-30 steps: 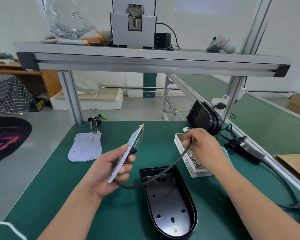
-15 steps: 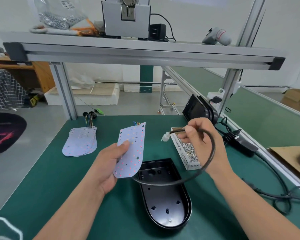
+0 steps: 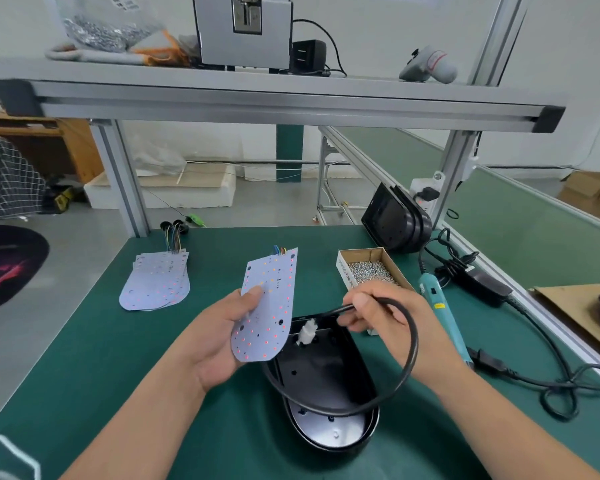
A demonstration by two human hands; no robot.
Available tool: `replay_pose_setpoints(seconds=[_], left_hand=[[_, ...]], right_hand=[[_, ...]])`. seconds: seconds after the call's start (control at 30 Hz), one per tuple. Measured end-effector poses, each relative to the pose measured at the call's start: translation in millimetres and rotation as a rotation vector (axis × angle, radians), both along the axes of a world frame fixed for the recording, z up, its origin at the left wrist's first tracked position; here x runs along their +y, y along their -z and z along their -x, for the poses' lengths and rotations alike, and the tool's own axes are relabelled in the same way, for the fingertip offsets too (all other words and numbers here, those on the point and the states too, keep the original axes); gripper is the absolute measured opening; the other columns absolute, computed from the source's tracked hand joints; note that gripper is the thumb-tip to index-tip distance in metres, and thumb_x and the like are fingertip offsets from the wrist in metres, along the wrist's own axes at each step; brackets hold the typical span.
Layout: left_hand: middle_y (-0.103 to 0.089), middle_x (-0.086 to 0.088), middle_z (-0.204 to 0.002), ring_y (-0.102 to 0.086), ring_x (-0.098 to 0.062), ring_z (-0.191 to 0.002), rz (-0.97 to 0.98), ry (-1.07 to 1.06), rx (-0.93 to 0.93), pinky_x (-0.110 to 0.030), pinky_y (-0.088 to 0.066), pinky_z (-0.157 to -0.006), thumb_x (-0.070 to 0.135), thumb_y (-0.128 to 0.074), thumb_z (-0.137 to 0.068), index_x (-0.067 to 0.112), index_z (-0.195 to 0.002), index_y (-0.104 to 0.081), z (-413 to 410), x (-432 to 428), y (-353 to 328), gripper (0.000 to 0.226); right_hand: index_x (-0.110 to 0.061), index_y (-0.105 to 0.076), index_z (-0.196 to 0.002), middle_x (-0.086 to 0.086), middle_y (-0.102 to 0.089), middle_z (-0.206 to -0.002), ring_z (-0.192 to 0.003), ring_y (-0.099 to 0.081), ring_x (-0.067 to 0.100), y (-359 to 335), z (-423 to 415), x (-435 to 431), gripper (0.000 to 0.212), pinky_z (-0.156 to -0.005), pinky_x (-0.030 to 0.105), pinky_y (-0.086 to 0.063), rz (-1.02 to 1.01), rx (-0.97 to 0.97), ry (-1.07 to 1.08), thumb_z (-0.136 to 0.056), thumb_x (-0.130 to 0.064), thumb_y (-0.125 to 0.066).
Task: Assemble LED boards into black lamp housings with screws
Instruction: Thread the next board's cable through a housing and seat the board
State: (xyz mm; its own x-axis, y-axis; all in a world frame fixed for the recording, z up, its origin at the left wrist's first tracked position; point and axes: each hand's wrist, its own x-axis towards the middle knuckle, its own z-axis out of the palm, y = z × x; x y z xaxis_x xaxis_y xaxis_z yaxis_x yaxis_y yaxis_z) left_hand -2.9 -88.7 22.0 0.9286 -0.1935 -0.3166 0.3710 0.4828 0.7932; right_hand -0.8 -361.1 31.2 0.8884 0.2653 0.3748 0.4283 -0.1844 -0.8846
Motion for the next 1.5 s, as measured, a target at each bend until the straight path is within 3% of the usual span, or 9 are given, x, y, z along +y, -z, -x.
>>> replay_pose_setpoints(seconds=[0.17,0.37,0.6,0.77,0.83,0.97,1.13,1.27,1.5], left_hand=[[-0.072,-0.016,-0.134,-0.075,-0.028,-0.107,-0.001,0.039,-0.066,-0.039,-0.064,-0.078,0.031,-0.065,-0.094,0.011,-0.136,-0.067,-1,-2,4,0.046],[-0.077,-0.014,-0.116,-0.077,-0.030,-0.092,-0.002,0.037,-0.140,-0.038,-0.064,-0.071,0.025,-0.066,-0.097,-0.002,-0.138,-0.059,2,-8,5,0.050],[-0.076,-0.015,-0.117,-0.077,-0.029,-0.092,0.024,0.030,-0.166,-0.039,-0.063,-0.072,0.026,-0.064,-0.097,-0.001,-0.139,-0.058,2,-11,6,0.050],[-0.074,-0.014,-0.129,-0.077,-0.027,-0.102,0.078,0.013,-0.148,-0.039,-0.064,-0.077,0.031,-0.062,-0.098,0.007,-0.138,-0.064,2,-17,10,0.047],[-0.071,-0.014,-0.136,-0.076,-0.024,-0.107,0.113,-0.021,-0.126,-0.036,-0.065,-0.077,0.032,-0.061,-0.097,0.010,-0.142,-0.063,2,-19,9,0.049],[-0.069,-0.014,-0.141,-0.075,-0.021,-0.115,0.136,-0.071,-0.111,-0.032,-0.064,-0.076,0.032,-0.058,-0.100,0.013,-0.145,-0.061,4,-23,8,0.049],[-0.067,-0.016,-0.143,-0.072,-0.023,-0.122,0.159,-0.060,-0.122,-0.032,-0.064,-0.077,0.031,-0.054,-0.104,0.013,-0.146,-0.061,6,-27,7,0.046],[-0.068,-0.019,-0.140,-0.075,-0.022,-0.112,0.164,-0.051,-0.158,-0.035,-0.064,-0.080,0.035,-0.055,-0.102,0.014,-0.135,-0.071,7,-27,5,0.042],[-0.065,-0.018,-0.144,-0.061,-0.027,-0.136,0.177,-0.037,-0.163,-0.042,-0.050,-0.110,0.040,-0.053,-0.103,0.010,-0.126,-0.077,8,-23,3,0.045]], right_hand=[[-0.010,-0.072,-0.103,0.000,-0.069,-0.094,-0.091,-0.071,0.022,-1,1,-2,0.016,-0.079,0.035,-0.060,0.235,-0.211,-0.002,-0.108,-0.016,-0.058],[-0.007,-0.070,-0.112,-0.002,-0.063,-0.110,-0.101,-0.062,0.016,-6,5,1,0.016,-0.086,0.038,-0.054,0.522,-0.532,-0.123,-0.109,-0.013,-0.056],[-0.010,-0.070,-0.103,-0.001,-0.063,-0.096,-0.089,-0.062,0.024,-12,10,7,0.032,-0.079,0.043,-0.053,0.284,-0.305,-0.124,-0.105,-0.040,-0.059],[-0.007,-0.070,-0.113,0.002,-0.072,-0.115,-0.111,-0.067,0.020,7,7,18,0.012,-0.097,0.034,-0.053,0.233,-0.058,-0.162,-0.102,-0.011,-0.068],[-0.003,-0.071,-0.113,0.005,-0.073,-0.114,-0.111,-0.068,0.022,12,3,20,0.017,-0.099,0.041,-0.053,0.246,-0.085,-0.115,-0.098,0.003,-0.068],[-0.011,-0.075,-0.101,0.001,-0.069,-0.101,-0.098,-0.065,0.020,15,-5,15,0.008,-0.089,0.044,-0.051,0.248,-0.138,-0.042,-0.095,-0.005,-0.073],[-0.018,-0.077,-0.097,-0.003,-0.064,-0.117,-0.123,-0.058,0.015,20,-9,15,0.011,-0.100,0.030,-0.046,0.282,-0.168,0.013,-0.092,-0.008,-0.078],[-0.018,-0.069,-0.103,-0.003,-0.072,-0.099,-0.098,-0.065,0.019,19,-11,16,0.003,-0.089,0.037,-0.050,0.306,-0.069,-0.097,-0.101,-0.018,-0.068],[-0.017,-0.062,-0.100,-0.014,-0.061,-0.090,-0.088,-0.056,0.007,12,-16,28,0.005,-0.079,0.024,-0.043,0.366,-0.161,-0.017,-0.100,-0.016,-0.067]])
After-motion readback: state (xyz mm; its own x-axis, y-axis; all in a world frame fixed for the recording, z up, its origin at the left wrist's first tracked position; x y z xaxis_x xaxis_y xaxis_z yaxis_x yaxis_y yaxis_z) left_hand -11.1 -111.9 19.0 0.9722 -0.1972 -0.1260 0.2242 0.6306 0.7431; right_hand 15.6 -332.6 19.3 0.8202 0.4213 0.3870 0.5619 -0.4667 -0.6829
